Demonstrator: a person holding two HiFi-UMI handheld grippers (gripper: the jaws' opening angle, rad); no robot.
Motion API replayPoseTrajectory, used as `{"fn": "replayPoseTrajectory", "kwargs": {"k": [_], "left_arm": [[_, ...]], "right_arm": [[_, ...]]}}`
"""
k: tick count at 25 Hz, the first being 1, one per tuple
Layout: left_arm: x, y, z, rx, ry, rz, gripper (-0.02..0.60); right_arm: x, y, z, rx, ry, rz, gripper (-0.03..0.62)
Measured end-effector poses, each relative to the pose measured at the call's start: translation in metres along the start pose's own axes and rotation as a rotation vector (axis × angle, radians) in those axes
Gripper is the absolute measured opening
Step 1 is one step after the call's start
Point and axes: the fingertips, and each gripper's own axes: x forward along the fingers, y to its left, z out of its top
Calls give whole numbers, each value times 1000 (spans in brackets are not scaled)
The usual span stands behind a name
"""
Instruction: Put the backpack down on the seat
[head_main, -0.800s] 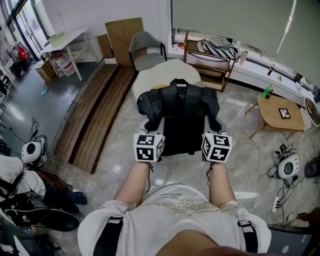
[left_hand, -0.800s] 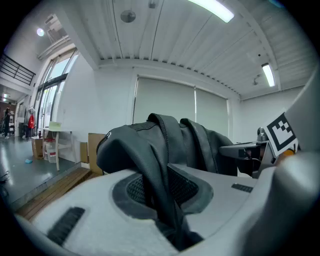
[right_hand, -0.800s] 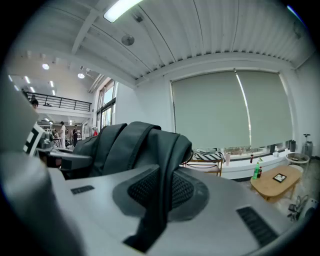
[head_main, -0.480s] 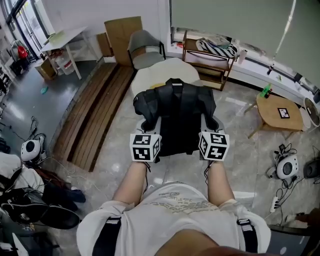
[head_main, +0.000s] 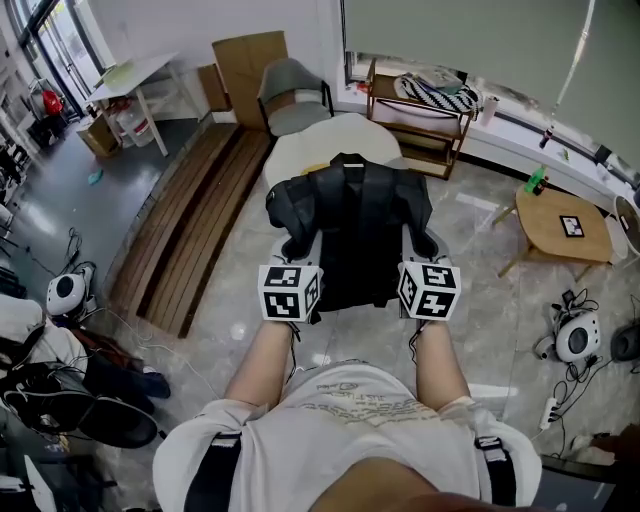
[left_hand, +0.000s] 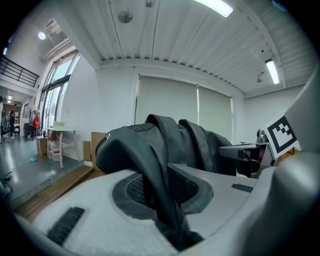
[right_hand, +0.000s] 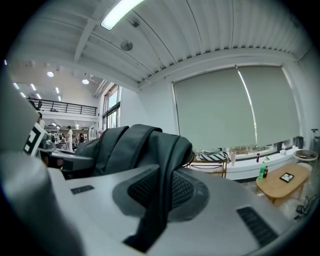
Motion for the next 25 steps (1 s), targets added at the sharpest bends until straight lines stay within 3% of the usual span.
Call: {"fn": "replayPoseTrajectory", "kwargs": {"k": [10,25], "left_arm": [[12,-38,-1,-24,-17,27,82],[66,-24,1,-38,-13,7,83]], "right_arm": [[-9,-36,4,-18,-27,44,51],[39,-57,5,-15,-8,43,51]]}}
